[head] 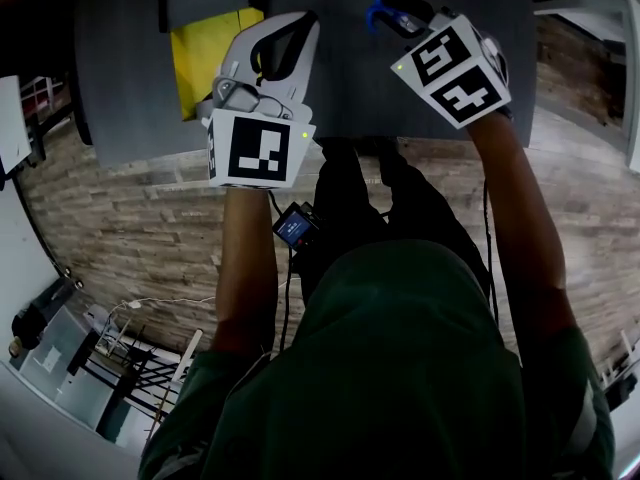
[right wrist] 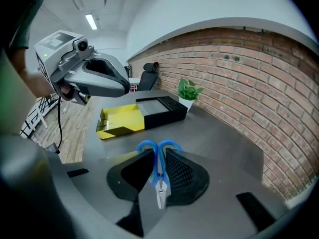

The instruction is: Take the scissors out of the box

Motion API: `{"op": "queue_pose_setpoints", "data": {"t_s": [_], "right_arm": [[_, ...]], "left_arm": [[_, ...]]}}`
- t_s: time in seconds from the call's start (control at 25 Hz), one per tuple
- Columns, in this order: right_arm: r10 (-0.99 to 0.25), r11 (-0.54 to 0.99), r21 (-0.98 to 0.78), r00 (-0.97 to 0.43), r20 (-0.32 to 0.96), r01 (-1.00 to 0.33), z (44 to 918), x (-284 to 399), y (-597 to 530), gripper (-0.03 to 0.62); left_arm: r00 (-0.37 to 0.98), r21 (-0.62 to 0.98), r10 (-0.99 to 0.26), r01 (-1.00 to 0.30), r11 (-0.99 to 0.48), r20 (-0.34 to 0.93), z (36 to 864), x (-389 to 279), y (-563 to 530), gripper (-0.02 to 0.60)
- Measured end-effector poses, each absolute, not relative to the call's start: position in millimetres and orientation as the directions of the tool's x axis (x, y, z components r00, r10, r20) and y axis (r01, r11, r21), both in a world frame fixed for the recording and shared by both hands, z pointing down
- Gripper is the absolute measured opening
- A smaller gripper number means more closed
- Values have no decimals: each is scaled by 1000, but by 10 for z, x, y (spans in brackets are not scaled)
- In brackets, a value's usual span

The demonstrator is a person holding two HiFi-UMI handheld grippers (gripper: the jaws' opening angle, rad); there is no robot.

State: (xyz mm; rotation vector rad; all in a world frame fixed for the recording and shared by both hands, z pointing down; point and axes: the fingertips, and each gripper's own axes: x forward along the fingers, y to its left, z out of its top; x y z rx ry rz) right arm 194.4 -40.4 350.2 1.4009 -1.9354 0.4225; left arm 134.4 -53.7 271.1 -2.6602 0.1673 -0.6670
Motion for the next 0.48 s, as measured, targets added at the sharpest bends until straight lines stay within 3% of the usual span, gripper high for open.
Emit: {"op": "queue_pose_setpoints", "data": {"t_s": [0.48], "right_arm": [[-625, 361, 52, -200, 754, -931, 4142, 1969, -470, 74]], "left_arm": [[863, -351, -174, 5, -936, 475, 3051, 1423, -561, 0]]}}
